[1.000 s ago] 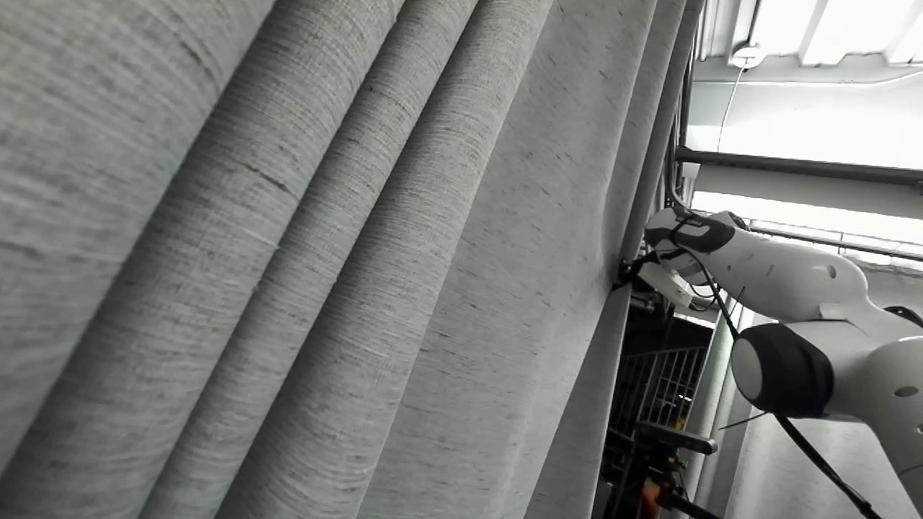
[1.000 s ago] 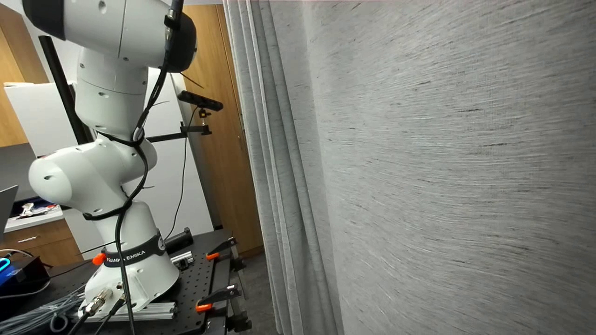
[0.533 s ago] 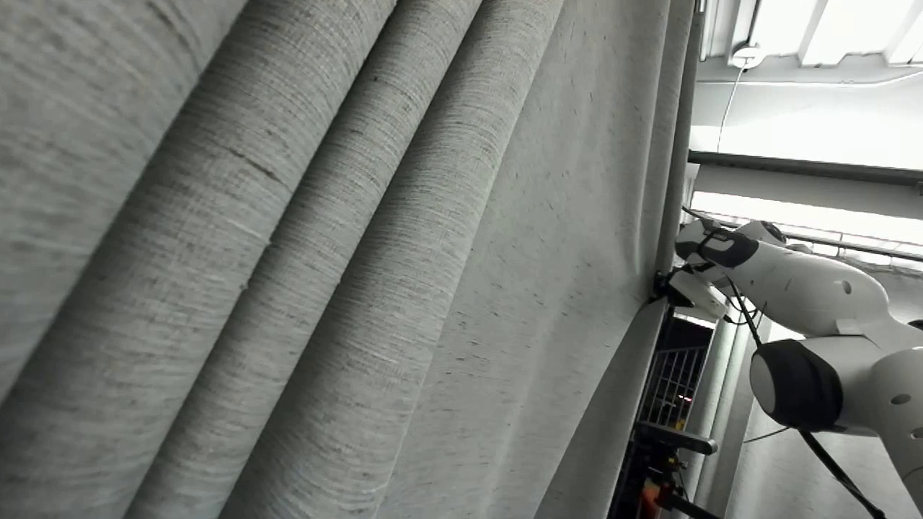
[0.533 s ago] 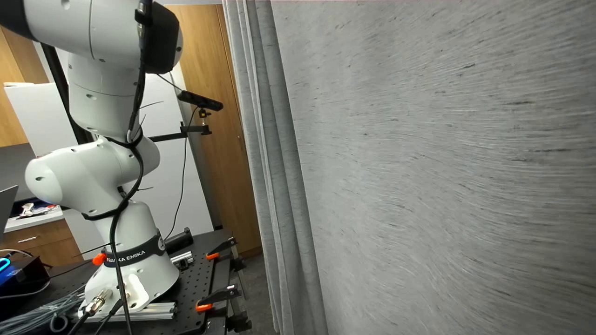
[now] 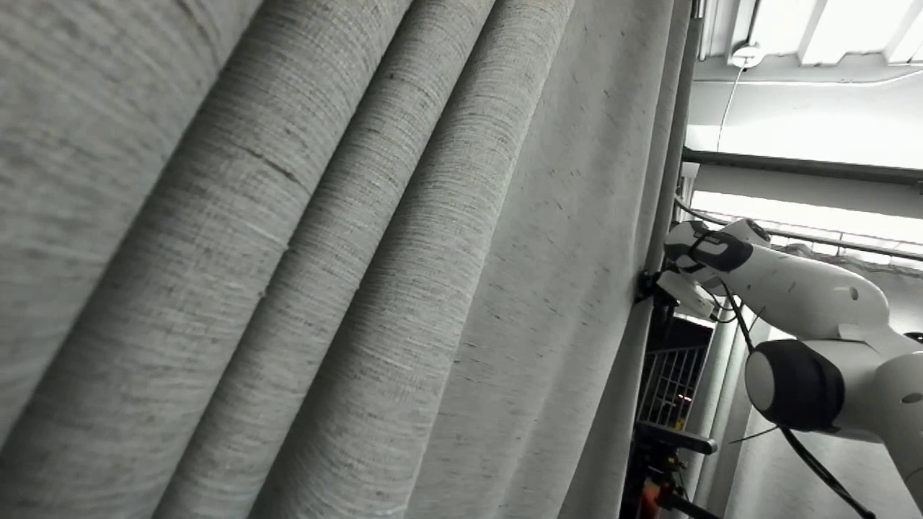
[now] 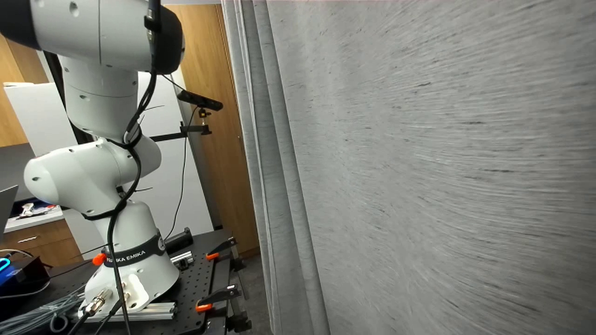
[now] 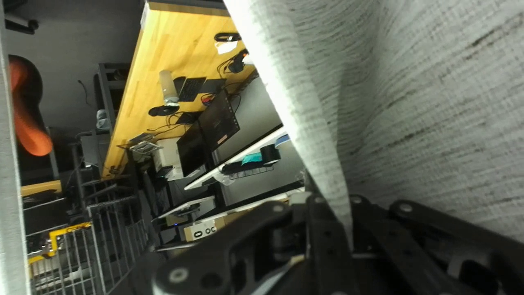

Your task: Slide the curtain to the right

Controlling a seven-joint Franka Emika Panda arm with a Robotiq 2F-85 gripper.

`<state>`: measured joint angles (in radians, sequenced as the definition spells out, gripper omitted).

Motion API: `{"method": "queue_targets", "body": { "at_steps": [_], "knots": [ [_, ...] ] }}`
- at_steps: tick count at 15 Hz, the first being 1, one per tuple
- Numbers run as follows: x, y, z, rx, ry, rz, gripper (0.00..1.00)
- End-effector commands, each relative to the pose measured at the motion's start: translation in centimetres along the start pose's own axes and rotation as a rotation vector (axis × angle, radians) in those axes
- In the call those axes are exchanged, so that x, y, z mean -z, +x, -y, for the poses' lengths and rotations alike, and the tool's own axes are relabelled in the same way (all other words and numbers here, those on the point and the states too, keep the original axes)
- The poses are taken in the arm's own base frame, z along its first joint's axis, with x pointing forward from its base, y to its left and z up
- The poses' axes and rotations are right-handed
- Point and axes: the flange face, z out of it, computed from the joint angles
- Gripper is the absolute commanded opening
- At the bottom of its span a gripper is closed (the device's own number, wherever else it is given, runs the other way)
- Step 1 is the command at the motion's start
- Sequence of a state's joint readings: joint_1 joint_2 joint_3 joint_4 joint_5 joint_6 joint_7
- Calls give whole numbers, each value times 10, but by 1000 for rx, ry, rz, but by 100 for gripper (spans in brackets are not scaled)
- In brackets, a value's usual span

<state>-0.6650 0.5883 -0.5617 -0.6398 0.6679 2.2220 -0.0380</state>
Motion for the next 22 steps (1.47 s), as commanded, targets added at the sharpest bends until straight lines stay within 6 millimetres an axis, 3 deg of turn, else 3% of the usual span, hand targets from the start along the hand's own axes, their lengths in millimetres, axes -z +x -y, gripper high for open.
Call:
{"method": "queue_targets", "body": {
  "at_steps": [1, 3, 6, 21, 22],
  "knots": [
    [-10, -11, 36, 82, 66, 56, 0],
    [-19, -23, 57, 108, 115, 95, 0],
    [-16, -28, 68, 117, 173, 144, 0],
    [13, -34, 71, 315, 242, 254, 0],
    [13, -35, 70, 322, 246, 258, 27]
  ]
}}
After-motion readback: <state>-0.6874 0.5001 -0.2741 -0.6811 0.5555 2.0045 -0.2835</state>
